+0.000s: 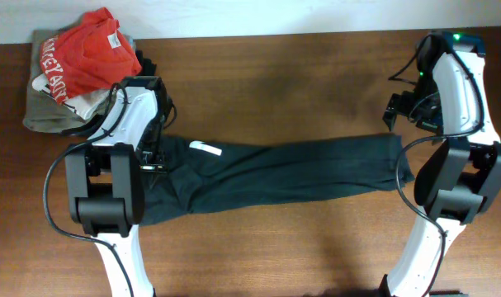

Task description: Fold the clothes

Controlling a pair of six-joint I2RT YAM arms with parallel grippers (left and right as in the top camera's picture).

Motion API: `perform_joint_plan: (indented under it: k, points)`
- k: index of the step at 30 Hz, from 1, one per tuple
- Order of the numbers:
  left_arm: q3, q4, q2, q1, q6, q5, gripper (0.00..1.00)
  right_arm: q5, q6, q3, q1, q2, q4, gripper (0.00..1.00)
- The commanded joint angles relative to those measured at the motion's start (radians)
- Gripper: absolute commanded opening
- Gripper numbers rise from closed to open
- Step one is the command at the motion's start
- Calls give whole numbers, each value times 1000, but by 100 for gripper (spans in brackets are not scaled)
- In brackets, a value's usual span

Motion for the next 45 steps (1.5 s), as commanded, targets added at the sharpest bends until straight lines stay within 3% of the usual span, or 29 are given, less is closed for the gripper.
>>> perform_joint_plan:
  k: [1, 5, 9, 10, 12, 13, 16, 17, 19, 21, 24, 29, 35, 40, 45]
  points:
    - [103, -22, -59, 13, -60, -67, 68, -3, -29, -3, 37, -32, 6, 98]
    - [177, 18, -186, -9, -1, 31, 67, -11, -29, -3, 48, -32, 25, 98]
    - [176, 137, -252, -74, 185, 303, 53, -60, -29, -3, 48, -32, 42, 98]
    - [170, 150, -248, -100, 196, 322, 45, -61, -29, -3, 48, -32, 42, 98]
    - [135, 173, -235, -121, 196, 324, 19, -60, -29, -3, 48, -32, 39, 98]
    - [99, 189, -223, -127, 196, 323, 1, -60, -37, -3, 48, -32, 37, 98]
    - [-23, 249, -208, -115, 195, 323, 0, -63, -40, -3, 48, -32, 27, 89]
    - [-59, 267, -206, -106, 195, 323, 0, -65, -40, -3, 48, -32, 24, 81]
    - [-150, 317, -206, -69, 192, 323, 0, -87, -62, -4, 52, -32, 15, 51]
    - [-206, 358, -206, -34, 192, 323, 0, -129, -98, -6, 61, -32, 8, 32]
    - [-274, 412, -205, 21, 193, 323, 0, -157, -118, -21, 81, -32, 8, 14]
    - [-319, 462, -204, 115, 210, 324, 0, -158, -118, -129, 127, -32, 65, 4]
    - [-318, 528, -207, 189, 211, 394, 0, -157, -115, -266, 144, -32, 182, 4]
    - [-293, 528, -230, 230, 124, 353, 0, -157, -115, -282, 143, -32, 207, 4]
    - [-247, 498, -385, 208, 158, 404, 0, -158, -114, -282, 143, -32, 209, 4]
